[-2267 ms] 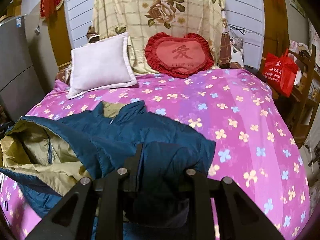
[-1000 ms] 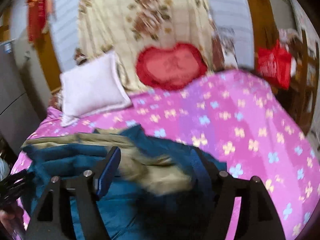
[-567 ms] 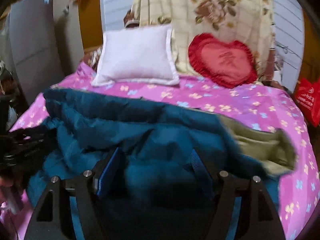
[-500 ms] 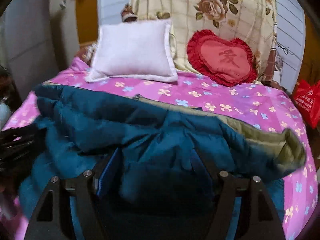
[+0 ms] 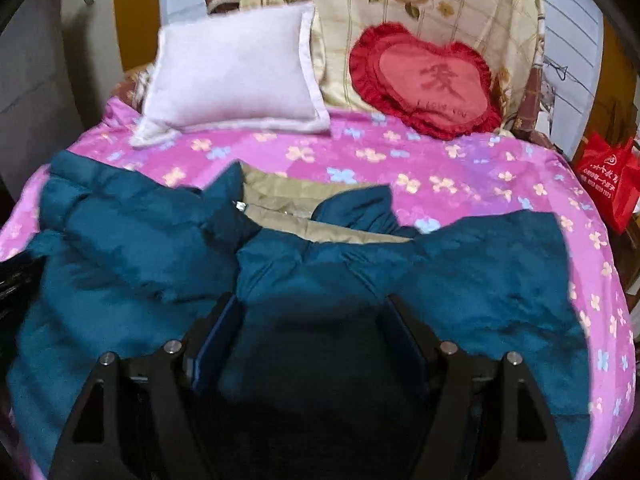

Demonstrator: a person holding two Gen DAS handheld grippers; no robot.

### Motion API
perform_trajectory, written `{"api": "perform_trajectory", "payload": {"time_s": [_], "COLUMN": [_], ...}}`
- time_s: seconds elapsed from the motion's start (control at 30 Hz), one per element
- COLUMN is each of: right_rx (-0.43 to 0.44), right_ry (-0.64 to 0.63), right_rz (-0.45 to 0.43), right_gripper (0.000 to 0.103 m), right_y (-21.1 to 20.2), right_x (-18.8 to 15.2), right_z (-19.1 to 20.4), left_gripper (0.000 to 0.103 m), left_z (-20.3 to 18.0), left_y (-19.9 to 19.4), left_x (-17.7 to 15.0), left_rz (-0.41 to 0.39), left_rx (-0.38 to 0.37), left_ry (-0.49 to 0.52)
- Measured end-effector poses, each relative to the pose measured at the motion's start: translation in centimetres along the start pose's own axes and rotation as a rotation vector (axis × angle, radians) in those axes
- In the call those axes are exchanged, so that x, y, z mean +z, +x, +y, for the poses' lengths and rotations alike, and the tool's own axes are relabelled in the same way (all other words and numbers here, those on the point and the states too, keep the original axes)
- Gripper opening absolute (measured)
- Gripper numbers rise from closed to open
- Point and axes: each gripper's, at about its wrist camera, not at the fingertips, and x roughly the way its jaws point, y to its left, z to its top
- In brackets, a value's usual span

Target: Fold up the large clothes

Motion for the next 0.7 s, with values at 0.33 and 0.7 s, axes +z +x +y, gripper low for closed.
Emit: {"api": "perform_trajectory", "payload": {"time_s": [0.33,0.7], "right_rx": [-0.125,-0.058], "right_ry": [0.127,0.208], "right_rz": [0.056,0.081], "right_gripper": [0.078,0.083], "right_y": [0.6,3.6], "right_x": [-0.9,-3.4], "right_z": [-8.8,-10.6], "left_gripper": [0.032,0.032], "left_z": [0.3,0.3], "left_y": [3.1,4.8], "left_x": [2.1,1.2], "left_rz": [0.041,0.063], "left_rx": [0.087,0.054], "left_ry": [0.017,0.013]}}
